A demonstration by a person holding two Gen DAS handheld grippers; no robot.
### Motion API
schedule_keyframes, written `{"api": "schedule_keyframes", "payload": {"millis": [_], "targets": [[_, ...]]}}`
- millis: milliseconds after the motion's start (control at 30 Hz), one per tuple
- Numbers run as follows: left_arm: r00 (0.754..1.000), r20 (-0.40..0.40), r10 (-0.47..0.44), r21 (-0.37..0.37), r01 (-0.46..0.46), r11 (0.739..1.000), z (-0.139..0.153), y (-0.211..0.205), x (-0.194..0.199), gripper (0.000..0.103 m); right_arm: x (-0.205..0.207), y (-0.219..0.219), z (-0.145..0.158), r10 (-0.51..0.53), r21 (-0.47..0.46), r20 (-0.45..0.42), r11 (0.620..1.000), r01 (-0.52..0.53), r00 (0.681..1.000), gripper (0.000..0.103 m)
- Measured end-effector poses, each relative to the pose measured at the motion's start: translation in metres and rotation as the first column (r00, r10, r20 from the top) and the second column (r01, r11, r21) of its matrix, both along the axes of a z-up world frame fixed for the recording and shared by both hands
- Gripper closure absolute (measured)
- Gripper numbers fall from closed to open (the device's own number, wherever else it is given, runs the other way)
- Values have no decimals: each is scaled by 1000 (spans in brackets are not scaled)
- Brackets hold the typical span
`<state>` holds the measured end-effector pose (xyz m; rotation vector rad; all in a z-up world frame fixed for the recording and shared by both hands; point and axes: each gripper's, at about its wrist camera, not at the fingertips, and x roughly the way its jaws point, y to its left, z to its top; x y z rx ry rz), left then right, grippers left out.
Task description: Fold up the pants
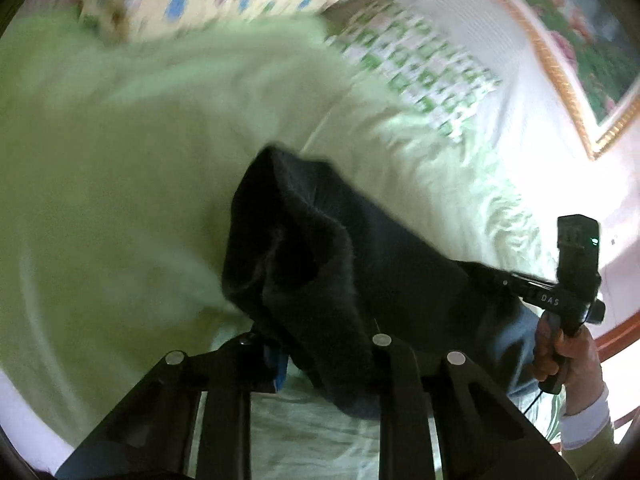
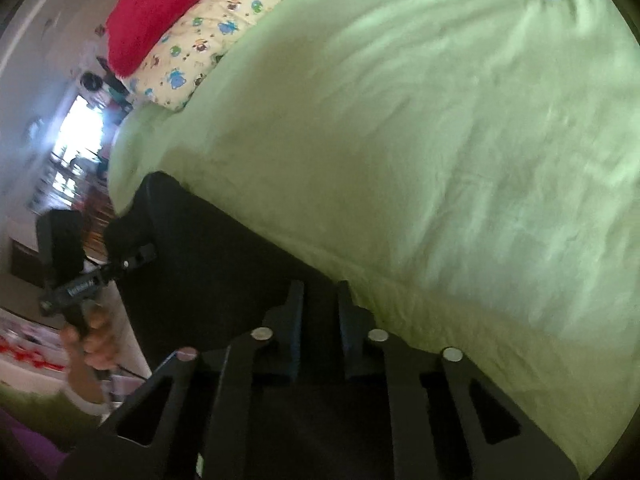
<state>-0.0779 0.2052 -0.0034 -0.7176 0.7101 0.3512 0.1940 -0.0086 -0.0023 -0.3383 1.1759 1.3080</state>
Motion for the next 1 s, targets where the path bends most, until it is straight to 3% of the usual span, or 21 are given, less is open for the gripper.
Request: {"api": "schedule_keyframes", "payload": {"millis": [67,100,200,300,467,567,700,867,1000], "targets": [[998,63,-21,80,16,997,31,-6,-6,82,-20,-11,36,-44,78,212,997,28,976,93],[997,77,-30,113,21,993,41,-8,-9,82,-24,-16,47,-78,113,276,992,48,958,93],[998,58,-28,227,14,974,61,-9,-17,82,-44,-21,68,-177,239,363,967,92,915,93],[1000,20,-22,257,16,966,51,6,-24,82,-55,-8,56,-206,276,343,955,111,917,93],[998,-59,-35,196,46,980,11,36,-18,81,-60,32,12,-216,216,324,965,150,921,93],[994,-109,-12,194,33,980,-5,37,-19,73,-61,45,-6,-227,152,294,970,189,928,82],[992,-106,62,206,-39,978,-4,33,-37,53,-56,10,14,-298,232,236,942,244,925,77],[988,-60,139,198,-125,972,16,28,-64,48,-65,-40,33,-357,301,187,908,292,915,77],[991,-24,132,217,-124,968,39,18,-65,44,-71,-87,38,-418,326,146,876,355,897,76]]}}
